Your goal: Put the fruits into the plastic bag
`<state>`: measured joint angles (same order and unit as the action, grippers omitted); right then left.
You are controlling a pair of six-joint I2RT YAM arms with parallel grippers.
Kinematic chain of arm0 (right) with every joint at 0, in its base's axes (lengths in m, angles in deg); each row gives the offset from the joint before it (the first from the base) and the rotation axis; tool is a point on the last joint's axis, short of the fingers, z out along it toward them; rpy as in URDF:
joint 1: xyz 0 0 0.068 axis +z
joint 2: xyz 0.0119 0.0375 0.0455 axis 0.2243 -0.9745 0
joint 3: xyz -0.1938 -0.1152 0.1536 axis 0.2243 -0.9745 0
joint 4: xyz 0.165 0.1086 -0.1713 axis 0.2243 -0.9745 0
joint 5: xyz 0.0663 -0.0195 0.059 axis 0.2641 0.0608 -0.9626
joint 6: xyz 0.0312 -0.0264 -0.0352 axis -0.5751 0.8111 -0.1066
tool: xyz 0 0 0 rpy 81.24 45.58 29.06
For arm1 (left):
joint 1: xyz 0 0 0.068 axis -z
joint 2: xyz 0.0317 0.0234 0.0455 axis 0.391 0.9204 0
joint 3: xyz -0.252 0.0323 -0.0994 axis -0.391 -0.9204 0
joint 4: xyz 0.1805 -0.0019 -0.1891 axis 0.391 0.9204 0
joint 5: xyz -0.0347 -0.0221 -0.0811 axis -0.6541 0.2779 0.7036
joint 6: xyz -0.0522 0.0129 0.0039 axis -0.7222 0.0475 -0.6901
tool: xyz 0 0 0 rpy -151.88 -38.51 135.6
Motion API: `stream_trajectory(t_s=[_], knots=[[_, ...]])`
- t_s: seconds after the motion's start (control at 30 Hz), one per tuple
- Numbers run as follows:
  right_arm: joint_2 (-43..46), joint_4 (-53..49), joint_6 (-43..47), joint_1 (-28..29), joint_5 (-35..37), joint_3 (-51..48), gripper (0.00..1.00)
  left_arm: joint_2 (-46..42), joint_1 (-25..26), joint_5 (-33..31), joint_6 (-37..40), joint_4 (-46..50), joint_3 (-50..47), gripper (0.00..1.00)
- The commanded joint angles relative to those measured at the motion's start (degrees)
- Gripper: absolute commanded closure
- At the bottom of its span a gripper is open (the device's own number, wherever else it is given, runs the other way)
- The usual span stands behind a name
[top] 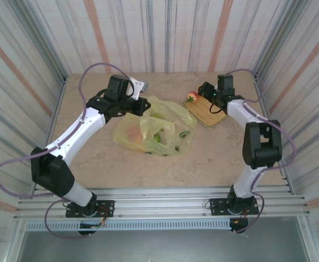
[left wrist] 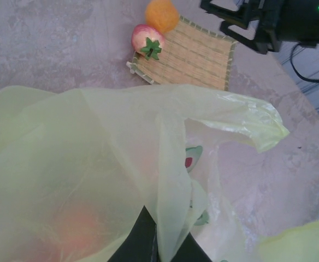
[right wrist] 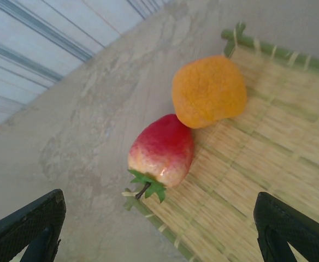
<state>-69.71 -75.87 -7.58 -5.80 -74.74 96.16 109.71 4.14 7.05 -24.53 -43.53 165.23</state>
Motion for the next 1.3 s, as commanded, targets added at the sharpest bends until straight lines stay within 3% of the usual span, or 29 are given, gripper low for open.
stream_trajectory(t_s=[0.0, 0.3, 0.83, 1.27], knots=[[-4.2, -1.59, -6.31, 0.49, -2.33, 3.94, 0.1, -0.35, 0.62, -2.12, 5.72, 0.81, 0.42, 1.0], [-13.73, -5.88, -9.15, 2.49, 0.58, 12.89, 0.07, -0.73, 0.55, -3.82, 6.56, 0.23, -1.2, 1.0], [-21.25, -12.03, -10.13, 5.01, 7.92, 21.9, 0.06, -1.45, 0.42, -3.98, 6.92, 0.23, -2.63, 1.0], [-25.68, -13.45, -10.95, 5.15, 7.73, 26.94, 0.2, -2.07, 0.18, -3.55, 7.16, 0.14, -3.11, 1.0]])
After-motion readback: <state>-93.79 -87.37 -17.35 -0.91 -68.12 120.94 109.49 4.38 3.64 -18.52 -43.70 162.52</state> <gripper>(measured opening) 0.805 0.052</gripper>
